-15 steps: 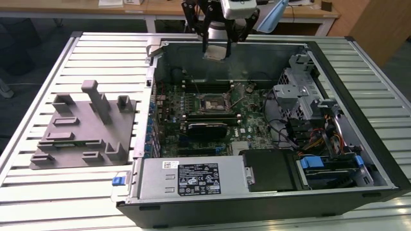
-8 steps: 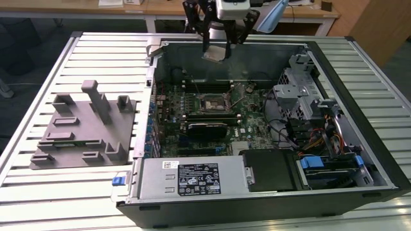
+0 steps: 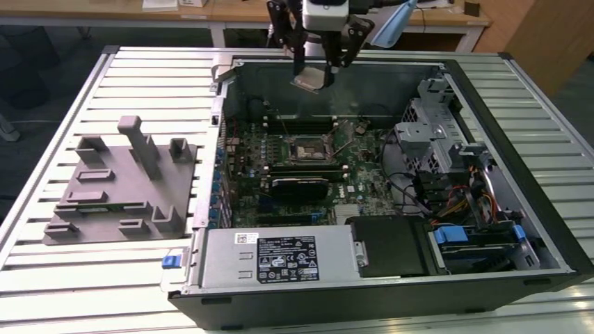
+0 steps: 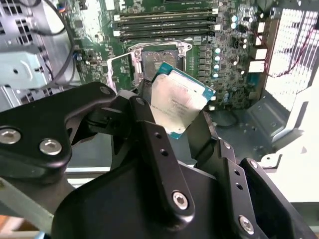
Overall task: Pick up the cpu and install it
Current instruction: 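Place the cpu into insertion slot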
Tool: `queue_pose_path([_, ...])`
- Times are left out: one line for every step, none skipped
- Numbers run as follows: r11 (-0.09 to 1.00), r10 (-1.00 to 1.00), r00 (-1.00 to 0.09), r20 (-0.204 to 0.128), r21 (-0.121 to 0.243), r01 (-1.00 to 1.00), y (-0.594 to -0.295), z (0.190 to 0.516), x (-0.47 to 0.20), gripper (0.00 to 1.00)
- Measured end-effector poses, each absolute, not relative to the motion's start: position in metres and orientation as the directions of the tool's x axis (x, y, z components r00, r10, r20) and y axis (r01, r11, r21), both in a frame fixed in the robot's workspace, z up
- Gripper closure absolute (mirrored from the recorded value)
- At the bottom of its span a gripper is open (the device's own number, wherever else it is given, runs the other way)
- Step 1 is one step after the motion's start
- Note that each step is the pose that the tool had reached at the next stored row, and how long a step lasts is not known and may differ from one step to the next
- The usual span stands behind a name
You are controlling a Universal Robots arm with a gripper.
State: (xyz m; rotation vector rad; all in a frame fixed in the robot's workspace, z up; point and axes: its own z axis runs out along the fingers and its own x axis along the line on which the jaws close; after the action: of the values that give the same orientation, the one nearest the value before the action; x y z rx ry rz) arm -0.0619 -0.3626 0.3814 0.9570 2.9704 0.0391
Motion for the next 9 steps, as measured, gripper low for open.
queue_pose_path([0.802, 0.597, -0.802, -0.012, 0.03, 0.597, -0.3626, 0.3811, -0.0619, 0.47])
queue_pose_path([0.792, 0.61, -0.792, -0.012, 0.03, 0.61, -0.3626, 0.3809, -0.0619, 0.47])
queue_pose_path([0.783, 0.622, -0.783, -0.012, 0.03, 0.622, -0.3626, 0.3808, -0.0619, 0.47])
queue_pose_path([0.773, 0.634, -0.773, -0.012, 0.03, 0.634, -0.3626, 0.3806, -0.0619, 0.47])
queue_pose_path([0.763, 0.646, -0.763, -0.012, 0.03, 0.646, -0.3626, 0.3804, -0.0619, 0.47])
queue_pose_path([0.753, 0.658, -0.753, -0.012, 0.03, 0.657, -0.3626, 0.3802, -0.0619, 0.47])
queue_pose_path([0.743, 0.669, -0.743, -0.012, 0.03, 0.669, -0.3626, 0.3801, -0.0619, 0.47])
queue_pose_path([0.733, 0.68, -0.733, -0.012, 0.03, 0.68, -0.3626, 0.3799, -0.0619, 0.47])
queue_pose_path([0.722, 0.691, -0.722, -0.013, 0.029, 0.691, -0.3626, 0.3798, -0.0619, 0.47])
